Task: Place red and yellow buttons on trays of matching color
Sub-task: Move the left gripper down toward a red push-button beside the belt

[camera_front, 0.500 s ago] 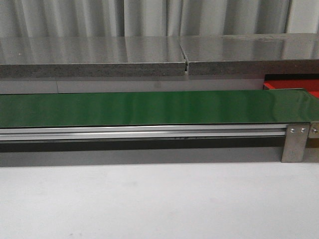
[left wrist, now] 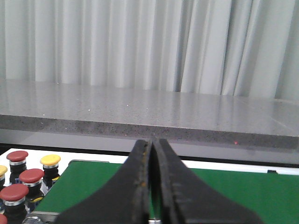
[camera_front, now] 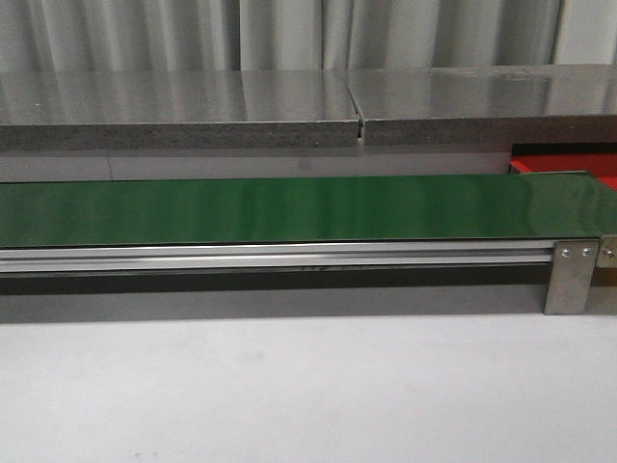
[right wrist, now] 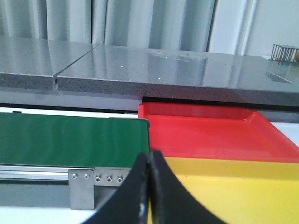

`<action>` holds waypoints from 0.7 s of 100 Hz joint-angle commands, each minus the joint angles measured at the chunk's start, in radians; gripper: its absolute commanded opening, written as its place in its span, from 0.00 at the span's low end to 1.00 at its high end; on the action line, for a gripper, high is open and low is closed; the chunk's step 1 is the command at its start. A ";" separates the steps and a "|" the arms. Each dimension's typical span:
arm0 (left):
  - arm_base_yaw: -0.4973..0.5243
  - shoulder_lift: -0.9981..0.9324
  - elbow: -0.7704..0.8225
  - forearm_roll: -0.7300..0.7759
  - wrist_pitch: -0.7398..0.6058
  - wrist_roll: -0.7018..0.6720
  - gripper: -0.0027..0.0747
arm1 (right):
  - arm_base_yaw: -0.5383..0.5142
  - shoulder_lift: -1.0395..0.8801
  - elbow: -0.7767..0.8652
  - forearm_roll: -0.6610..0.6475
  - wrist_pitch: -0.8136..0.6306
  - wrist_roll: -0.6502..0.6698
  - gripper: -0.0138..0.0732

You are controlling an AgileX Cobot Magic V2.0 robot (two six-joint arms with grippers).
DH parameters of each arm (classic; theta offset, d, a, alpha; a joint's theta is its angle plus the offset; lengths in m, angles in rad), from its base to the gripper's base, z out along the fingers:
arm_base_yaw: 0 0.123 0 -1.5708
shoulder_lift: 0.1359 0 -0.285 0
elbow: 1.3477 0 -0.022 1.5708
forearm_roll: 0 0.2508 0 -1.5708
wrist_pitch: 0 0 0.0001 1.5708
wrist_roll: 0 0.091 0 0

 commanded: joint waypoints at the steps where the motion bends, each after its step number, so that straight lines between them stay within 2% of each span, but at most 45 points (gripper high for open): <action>1: -0.008 -0.038 -0.031 0.087 -0.003 -0.007 0.01 | -0.002 -0.015 -0.010 -0.013 -0.079 0.000 0.08; 13: -0.008 -0.008 -0.151 0.113 0.177 -0.007 0.01 | -0.002 -0.015 -0.010 -0.013 -0.079 0.000 0.08; 21: -0.008 0.033 -0.235 0.113 0.246 -0.007 0.01 | -0.002 -0.015 -0.010 -0.013 -0.079 0.000 0.08; 56: -0.008 0.252 -0.457 0.094 0.315 -0.007 0.01 | -0.002 -0.015 -0.010 -0.013 -0.079 0.000 0.08; 70: -0.008 0.358 -0.520 0.082 0.421 -0.007 0.01 | -0.002 -0.015 -0.010 -0.013 -0.079 0.000 0.08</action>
